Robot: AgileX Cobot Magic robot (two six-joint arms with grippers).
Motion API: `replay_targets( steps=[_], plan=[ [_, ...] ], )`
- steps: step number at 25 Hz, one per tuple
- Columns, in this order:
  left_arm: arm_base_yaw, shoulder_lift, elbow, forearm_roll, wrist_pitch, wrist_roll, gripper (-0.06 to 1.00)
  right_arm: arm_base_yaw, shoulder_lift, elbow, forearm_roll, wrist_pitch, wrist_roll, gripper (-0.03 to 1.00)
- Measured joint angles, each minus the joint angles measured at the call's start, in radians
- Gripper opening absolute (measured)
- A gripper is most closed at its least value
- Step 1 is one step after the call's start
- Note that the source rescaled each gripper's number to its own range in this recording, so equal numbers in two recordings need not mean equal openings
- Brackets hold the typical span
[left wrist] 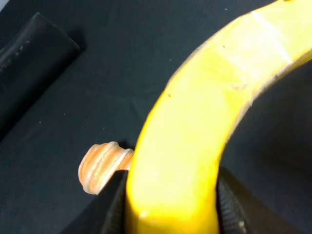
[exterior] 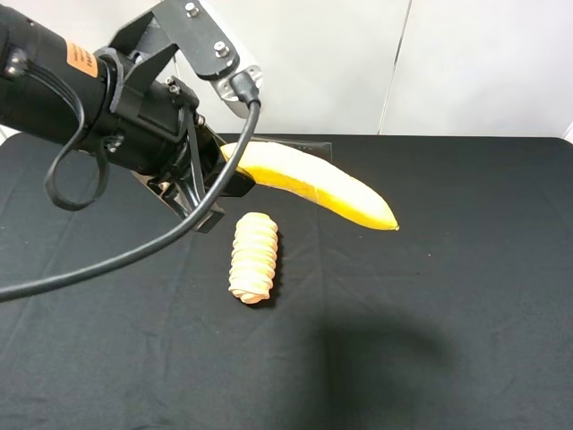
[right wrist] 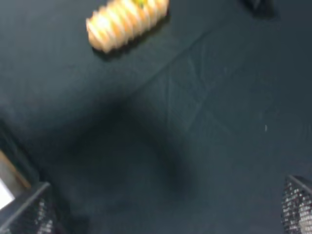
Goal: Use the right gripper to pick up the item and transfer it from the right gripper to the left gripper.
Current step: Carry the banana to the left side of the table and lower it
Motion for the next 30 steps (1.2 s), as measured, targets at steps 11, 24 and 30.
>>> replay_targets(
  steps=[11,24,30],
  plan=[
    [0.0,0.0,0.0,0.0,-0.001,0.0,0.0,0.0,-0.126,0.127,0.002,-0.095,0.0,1.0],
    [0.0,0.0,0.0,0.0,-0.001,0.0,0.0,-0.003,-0.126,0.13,0.002,-0.098,0.0,1.0],
    [0.0,0.0,0.0,0.0,-0.001,0.0,0.0,-0.163,-0.134,0.13,0.002,-0.099,0.0,1.0]
  ],
)
